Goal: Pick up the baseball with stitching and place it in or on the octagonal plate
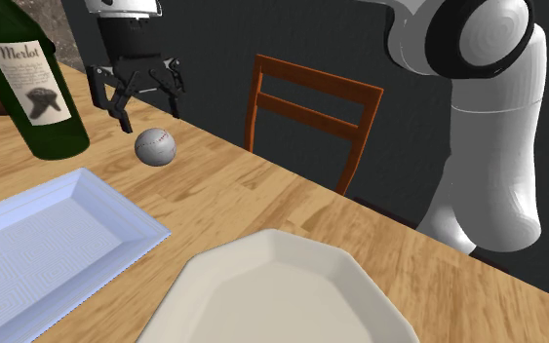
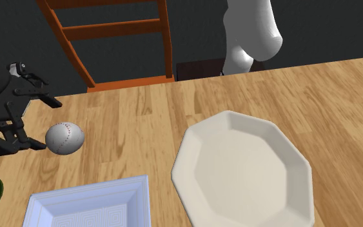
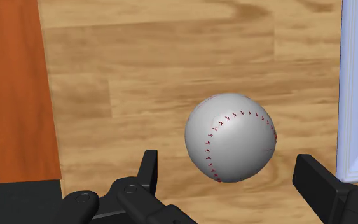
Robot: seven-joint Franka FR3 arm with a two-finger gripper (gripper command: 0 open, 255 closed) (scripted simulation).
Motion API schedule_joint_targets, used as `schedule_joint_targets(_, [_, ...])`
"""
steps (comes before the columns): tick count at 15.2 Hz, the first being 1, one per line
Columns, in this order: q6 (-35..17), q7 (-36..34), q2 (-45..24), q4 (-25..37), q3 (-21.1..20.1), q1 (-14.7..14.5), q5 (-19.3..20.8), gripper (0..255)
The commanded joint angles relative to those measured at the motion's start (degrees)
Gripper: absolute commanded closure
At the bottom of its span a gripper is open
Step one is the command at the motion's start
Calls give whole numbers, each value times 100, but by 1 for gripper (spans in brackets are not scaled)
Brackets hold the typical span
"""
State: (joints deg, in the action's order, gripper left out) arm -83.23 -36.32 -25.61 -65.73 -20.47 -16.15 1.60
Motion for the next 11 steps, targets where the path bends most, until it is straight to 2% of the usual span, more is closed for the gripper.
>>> schedule_joint_targets(1, [-97, -44, -59, -35, -2, -39, 21, 0])
schedule_joint_targets(6, [-633, -18, 142, -770, -10, 34, -37, 0])
schedule_joint_targets(11, [-633, -18, 142, -770, -10, 33, -37, 0])
